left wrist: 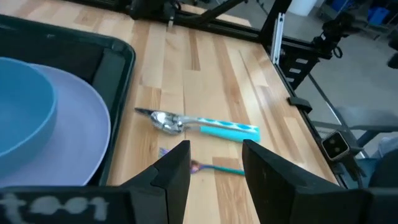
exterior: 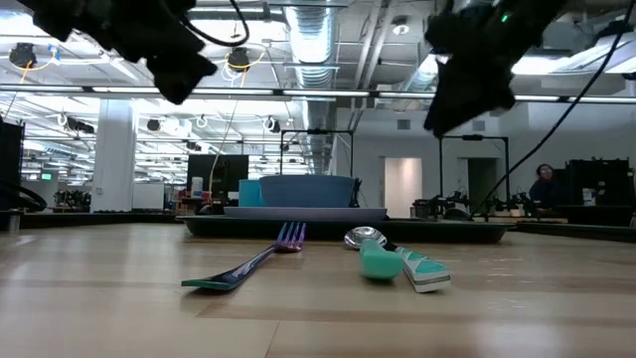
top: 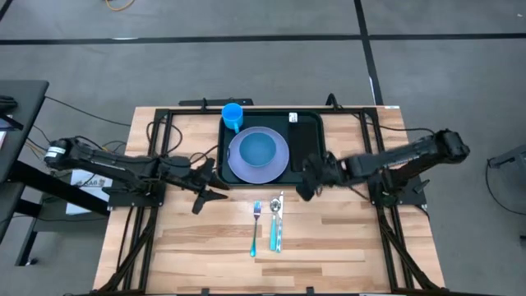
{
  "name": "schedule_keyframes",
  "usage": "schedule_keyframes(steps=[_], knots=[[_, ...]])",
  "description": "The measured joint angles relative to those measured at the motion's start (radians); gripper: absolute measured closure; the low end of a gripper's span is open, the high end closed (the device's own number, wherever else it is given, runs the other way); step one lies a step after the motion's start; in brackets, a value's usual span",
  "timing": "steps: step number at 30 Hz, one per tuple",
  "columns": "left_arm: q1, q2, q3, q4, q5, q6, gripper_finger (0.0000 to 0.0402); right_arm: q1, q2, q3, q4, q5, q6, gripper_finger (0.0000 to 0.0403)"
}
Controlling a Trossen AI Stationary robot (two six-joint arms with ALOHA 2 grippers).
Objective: Set up tray
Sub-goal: Put the blue fork on the black napkin
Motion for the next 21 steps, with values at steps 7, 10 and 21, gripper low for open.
schedule_keyframes(steps=[7,10,21], knots=[[0.000,0.152,0.000,0.147,0.036,-0.029,0.0269,0.273,0.088,0.000,0.051,0.529,0.182,0.0268],[0.000,0.210,0.000,0.213,0.099,-0.055,0.0269,0.332,0.133,0.000,0.038,0.637,0.231,0.0268],[0.004,0.229,0.078,0.124,0.424,-0.066,0.0269,0.263,0.167,0.072,0.254,0.263,0.234,0.0270]])
